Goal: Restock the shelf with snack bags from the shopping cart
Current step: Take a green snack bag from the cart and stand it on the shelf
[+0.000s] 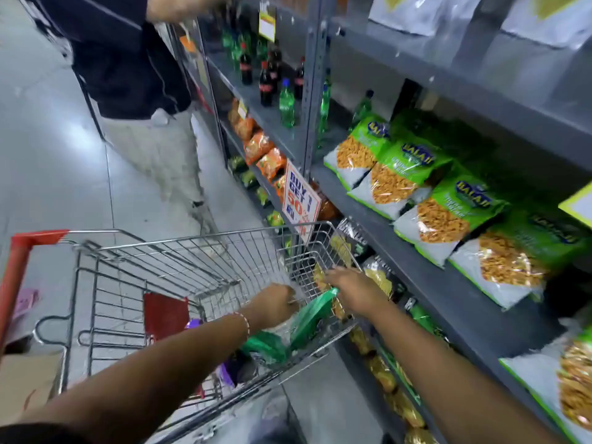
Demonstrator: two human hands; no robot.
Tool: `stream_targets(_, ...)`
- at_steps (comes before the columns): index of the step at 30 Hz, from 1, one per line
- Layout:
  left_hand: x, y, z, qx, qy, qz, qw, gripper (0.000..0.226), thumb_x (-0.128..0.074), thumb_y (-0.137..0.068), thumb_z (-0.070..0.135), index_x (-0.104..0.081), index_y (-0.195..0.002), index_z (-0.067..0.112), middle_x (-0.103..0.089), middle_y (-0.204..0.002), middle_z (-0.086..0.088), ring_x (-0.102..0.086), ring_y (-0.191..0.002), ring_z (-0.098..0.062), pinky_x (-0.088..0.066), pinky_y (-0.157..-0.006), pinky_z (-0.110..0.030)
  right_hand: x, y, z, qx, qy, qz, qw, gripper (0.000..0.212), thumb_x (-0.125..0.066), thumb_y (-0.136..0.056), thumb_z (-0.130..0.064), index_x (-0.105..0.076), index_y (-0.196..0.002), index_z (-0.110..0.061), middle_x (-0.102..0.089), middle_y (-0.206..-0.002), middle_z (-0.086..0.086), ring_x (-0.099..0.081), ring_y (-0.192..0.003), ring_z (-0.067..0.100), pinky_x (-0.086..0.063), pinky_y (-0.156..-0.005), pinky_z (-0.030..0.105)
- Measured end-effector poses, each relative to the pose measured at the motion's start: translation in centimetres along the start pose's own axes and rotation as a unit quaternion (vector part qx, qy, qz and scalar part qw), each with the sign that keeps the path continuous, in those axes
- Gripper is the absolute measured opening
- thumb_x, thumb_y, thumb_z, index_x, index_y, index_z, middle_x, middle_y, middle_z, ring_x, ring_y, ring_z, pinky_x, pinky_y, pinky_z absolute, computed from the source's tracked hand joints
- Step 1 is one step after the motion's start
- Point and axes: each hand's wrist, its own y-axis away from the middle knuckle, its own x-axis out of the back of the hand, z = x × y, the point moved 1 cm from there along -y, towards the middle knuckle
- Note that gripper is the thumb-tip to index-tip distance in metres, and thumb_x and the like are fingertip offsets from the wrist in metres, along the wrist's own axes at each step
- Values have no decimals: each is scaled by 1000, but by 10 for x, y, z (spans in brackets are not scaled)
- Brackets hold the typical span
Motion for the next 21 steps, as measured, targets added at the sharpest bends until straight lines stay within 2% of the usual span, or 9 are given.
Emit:
stream_targets(3, -29, -15, -9, -4, -22, -79, 997, 40, -56, -89, 39, -67, -90, 0, -72, -90, -19, -65, -76, -29, -42, -62, -29, -23, -21, 10, -39, 28, -69, 996, 61, -50, -85, 11, -53, -136, -22, -38, -155, 7, -26, -147, 24, -16, -120, 45)
stream_targets(6, -43, -21, -10, -16, -47, -134, 990, 39, -60, -82, 40, -69, -88, 2, -73, -88, -21, -68, -80, -36, -42, -63, -29, -44, -39, 17, -54, 22, -120, 991, 48, -53, -89, 4, -60, -128, -22, -52, -144, 10, -41, -137, 33, -30, -116, 44)
stream_targets(9, -50, -28, -16, -10, -21, -179, 984, 33, -53, -84, 37, -68, -84, 8, -71, -78, -11, -67, -73, -29, -53, -69, -29, -53, -56, 21, -42, 31, -121, 991, 48, -53, -88, 4, -62, -127, -22, -61, -135, 9, -51, -126, 33, -38, -112, 44)
stream_targets(11, -48, -33, -21, 7, 33, -191, 981, 31, -47, -89, 36, -63, -73, 15, -65, -71, -3, -64, -67, -21, -49, -64, -25, -51, -61, 19, -29, 46, -115, 992, 44, -54, -88, 4, -63, -124, -19, -64, -130, 10, -53, -123, 30, -40, -111, 42)
stream_targets(12, -46, -37, -24, 11, 56, -197, 979, 31, -46, -91, 33, -65, -76, 15, -68, -76, -3, -66, -70, -20, -48, -65, -23, -50, -63, 18, -28, 45, -106, 993, 43, -54, -87, 4, -64, -123, -17, -65, -128, 11, -53, -123, 29, -41, -110, 41)
stream_targets(14, -39, -42, -35, 6, 79, -209, 975, 27, -46, -93, 21, -71, -98, 10, -74, -101, -7, -69, -91, -20, -48, -82, -24, -51, -65, 15, -25, 30, -92, 995, 48, -54, -83, 10, -65, -122, -16, -67, -122, 12, -55, -118, 28, -47, -104, 40)
stream_targets(16, -32, -43, -55, -7, 89, -214, 973, 34, -51, -88, 3, -71, -109, 20, -72, -117, -4, -67, -104, -18, -47, -99, -31, -54, -65, 12, -19, 7, -75, 997, 51, -55, -78, 15, -67, -115, -18, -71, -115, 8, -61, -108, 26, -54, -94, 39)
stream_targets(19, -23, -40, -86, -10, 161, -196, 967, 62, -53, -82, -11, -70, -100, 46, -74, -113, 6, -69, -104, -15, -51, -100, -46, -43, -56, 9, -12, -29, -14, 999, 44, -55, -74, 13, -70, -102, -17, -73, -101, 5, -66, -93, 24, -58, -82, 42)
stream_targets(21, -17, -33, -100, -6, 206, -154, 966, 69, -60, -81, -10, -67, -96, 58, -72, -100, 31, -66, -97, 6, -49, -102, -42, -21, -46, 6, -17, -72, 45, 996, 42, -53, -75, 10, -71, -105, -15, -73, -103, 7, -65, -94, 25, -56, -83, 43)
